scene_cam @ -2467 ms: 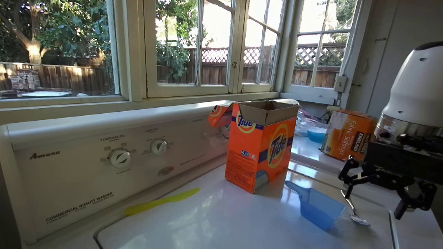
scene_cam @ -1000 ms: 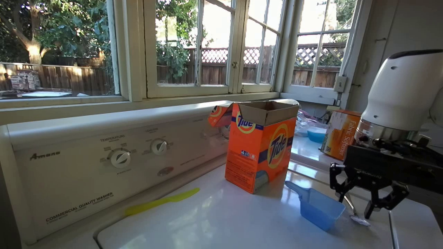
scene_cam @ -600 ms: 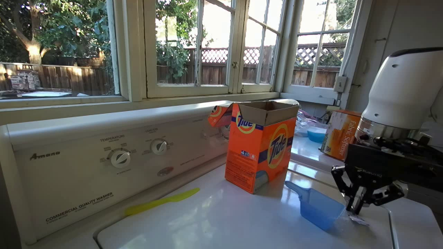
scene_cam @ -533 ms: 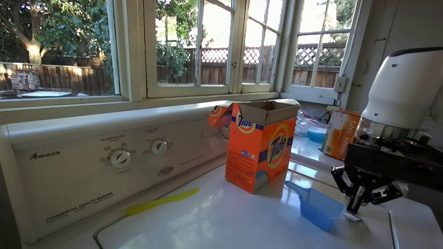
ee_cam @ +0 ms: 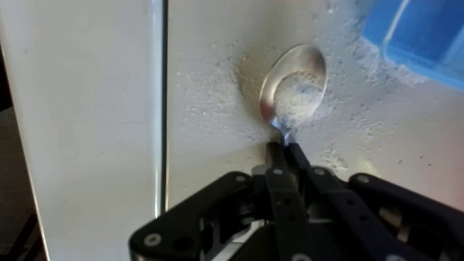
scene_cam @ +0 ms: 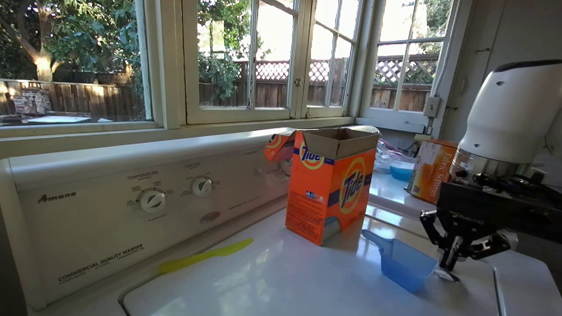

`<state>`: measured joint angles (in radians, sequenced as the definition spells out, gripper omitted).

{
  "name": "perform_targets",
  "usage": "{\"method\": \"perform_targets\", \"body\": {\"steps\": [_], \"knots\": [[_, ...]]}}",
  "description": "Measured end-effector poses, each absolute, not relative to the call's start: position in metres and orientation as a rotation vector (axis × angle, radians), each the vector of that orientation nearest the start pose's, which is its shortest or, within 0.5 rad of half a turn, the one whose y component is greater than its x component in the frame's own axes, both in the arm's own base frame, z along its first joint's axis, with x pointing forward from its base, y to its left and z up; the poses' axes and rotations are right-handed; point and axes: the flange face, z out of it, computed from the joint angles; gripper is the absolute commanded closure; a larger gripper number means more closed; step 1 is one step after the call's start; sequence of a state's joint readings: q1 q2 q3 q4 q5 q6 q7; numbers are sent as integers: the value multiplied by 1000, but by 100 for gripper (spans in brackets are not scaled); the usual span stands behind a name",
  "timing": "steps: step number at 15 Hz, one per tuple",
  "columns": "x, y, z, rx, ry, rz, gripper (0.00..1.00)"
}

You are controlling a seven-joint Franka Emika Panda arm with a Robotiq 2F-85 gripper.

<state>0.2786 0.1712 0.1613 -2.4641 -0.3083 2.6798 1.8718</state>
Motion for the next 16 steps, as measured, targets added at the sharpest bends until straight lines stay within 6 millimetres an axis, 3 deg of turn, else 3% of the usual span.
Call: {"method": "perform_targets", "body": {"steps": [7, 16], "knots": [[437, 210, 235, -2601, 1750, -216, 98], [440, 207, 262, -2575, 1743, -288, 98]]}}
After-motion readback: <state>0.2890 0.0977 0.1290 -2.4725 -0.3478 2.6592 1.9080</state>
